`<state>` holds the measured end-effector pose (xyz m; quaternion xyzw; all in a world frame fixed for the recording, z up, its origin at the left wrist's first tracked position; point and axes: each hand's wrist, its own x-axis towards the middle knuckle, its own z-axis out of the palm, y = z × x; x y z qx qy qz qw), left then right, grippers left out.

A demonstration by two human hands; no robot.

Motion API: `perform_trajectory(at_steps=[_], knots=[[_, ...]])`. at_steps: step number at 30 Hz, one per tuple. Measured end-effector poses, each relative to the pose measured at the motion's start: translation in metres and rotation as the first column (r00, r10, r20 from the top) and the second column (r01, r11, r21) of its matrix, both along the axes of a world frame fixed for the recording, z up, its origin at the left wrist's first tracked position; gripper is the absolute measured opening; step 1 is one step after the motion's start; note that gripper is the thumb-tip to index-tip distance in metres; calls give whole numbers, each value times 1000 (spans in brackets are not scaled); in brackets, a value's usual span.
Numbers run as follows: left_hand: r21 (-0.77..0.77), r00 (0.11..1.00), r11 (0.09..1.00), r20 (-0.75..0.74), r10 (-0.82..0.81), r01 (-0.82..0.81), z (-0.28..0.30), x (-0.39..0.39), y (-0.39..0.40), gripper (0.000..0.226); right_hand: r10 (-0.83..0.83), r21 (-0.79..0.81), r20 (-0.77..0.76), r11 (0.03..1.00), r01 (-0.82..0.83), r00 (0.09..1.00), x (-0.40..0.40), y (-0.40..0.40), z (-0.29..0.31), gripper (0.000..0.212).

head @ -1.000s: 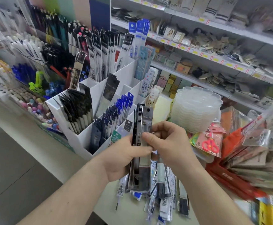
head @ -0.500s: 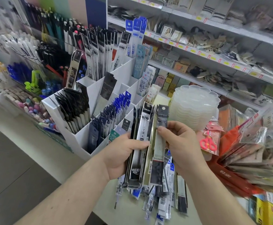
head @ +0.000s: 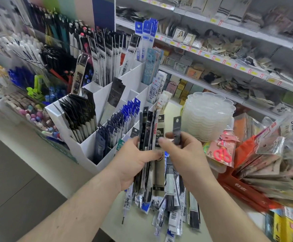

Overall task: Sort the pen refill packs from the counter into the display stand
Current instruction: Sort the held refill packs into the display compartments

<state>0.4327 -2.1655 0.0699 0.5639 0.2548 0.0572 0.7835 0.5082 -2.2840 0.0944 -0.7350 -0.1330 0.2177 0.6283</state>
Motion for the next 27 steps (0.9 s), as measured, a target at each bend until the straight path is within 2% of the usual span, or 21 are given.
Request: perform_trajectory(at_steps=[1,3,6,9,12,14,16,19,23,27], knots=[[-16,999,999,15,-28,29,1,-1,-1,31,37,-2,28,999,-37,999,-2,1,0,4],[-99,997,992,39,-71,75,3,-3,0,29,32,32,11,999,-33,999,-2,0,4,18],[-251,997,965,54,-59,71,1,-5,6,27,-53,151,-151,986,76,987,4,-5,11,23],[-331,996,940,64,-62,80,1,-6,7,26,-60,143,-79,987,71,995,6,-9,13,21],[-328,994,939,76,-79,100,0,-6,5,30,-16,137,-1,991,16,1000,2,-6,15,18],[-221,996,971,28,-83,87,0,-4,2,31,-7,96,86,995,-1,996,-1,-2,17,15],[-1,995,997,-54,-80,80,-1,-2,-2,32,13,71,143,997,-23,990,-5,4,15,12],[252,991,965,-124,-44,74,-6,1,-5,39,-6,98,126,995,-6,992,-9,11,10,13],[384,986,921,-168,0,66,-9,3,-7,33,34,60,102,997,-40,994,-10,17,4,27],[436,986,898,-165,23,52,-6,1,-10,30,79,34,94,996,-83,992,-8,17,-2,39]])
